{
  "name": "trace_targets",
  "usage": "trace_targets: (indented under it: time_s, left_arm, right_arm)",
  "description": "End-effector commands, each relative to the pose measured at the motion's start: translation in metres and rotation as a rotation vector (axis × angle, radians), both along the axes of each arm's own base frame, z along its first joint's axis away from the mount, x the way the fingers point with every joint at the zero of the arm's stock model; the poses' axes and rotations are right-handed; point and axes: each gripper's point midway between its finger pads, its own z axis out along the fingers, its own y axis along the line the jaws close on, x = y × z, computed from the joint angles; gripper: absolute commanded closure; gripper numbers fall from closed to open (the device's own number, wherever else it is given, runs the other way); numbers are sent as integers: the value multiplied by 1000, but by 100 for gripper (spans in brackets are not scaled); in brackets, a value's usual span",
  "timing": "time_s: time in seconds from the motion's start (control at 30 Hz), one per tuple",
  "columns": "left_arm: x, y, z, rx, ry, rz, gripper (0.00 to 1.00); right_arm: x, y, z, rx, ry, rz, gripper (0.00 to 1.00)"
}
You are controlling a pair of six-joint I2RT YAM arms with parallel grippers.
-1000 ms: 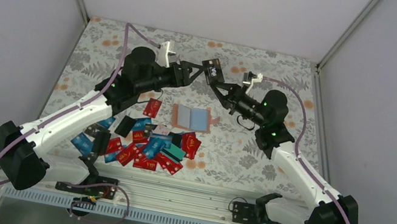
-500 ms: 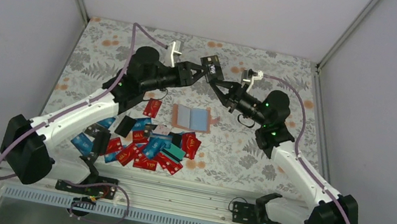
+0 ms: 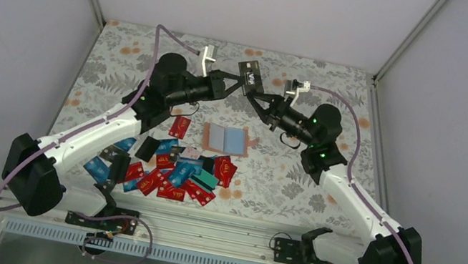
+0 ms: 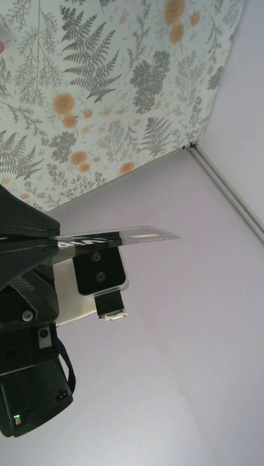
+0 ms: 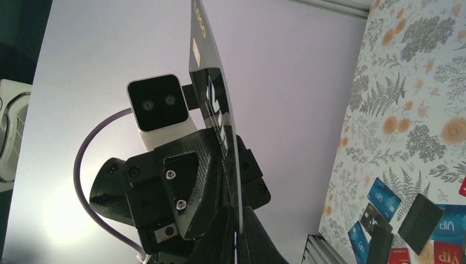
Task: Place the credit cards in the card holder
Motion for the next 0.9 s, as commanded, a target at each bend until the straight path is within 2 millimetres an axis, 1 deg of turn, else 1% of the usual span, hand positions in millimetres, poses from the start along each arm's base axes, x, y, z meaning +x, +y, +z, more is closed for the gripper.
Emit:
trace_targets:
  time_s: [0.0,0.03,0.1,0.13,0.2,0.3,0.4,0.47,0.53,0.67,0.8,0.87]
  left_arm:
    - [5,-4,-1,9,-8,-6,98]
    - [6,-3,-4,22,-3,1,98]
    - [8,1,-13,72,15,23,98]
    - [9,4,-22,111,32,39,98]
    - [11,12,-42,193,62,69,98]
    - [9,21,-77,310,94,79,98]
    - [4,29,-112,401,129,63,98]
    - [-1,31,-131,442,149,39,98]
    - [-4,31,-147,480,168,17,98]
    - [-6,32,-173,540,195,-12,98]
    - [-6,34,-194,587,230,-21,98]
    - [-6,34,-208,612,260,-36,98]
  right_arm:
    - [-5,7,7,-46,-89,43,92]
    - [-2,6,-1,-89,-86,37,86]
    - [3,3,-22,-188,-67,15,70]
    - [5,0,-41,-260,-29,9,65]
    - [12,-5,-67,-389,-14,-7,55]
    - [17,-14,-111,-586,-6,4,46]
    - [22,-26,-152,-743,31,-1,44]
    - [23,-32,-174,-814,48,4,44]
    - [24,-33,-191,-855,59,29,44]
    - [28,-26,-213,-869,75,83,47]
    - [35,-20,-227,-875,86,112,48]
    - [40,-19,-234,-887,95,117,49]
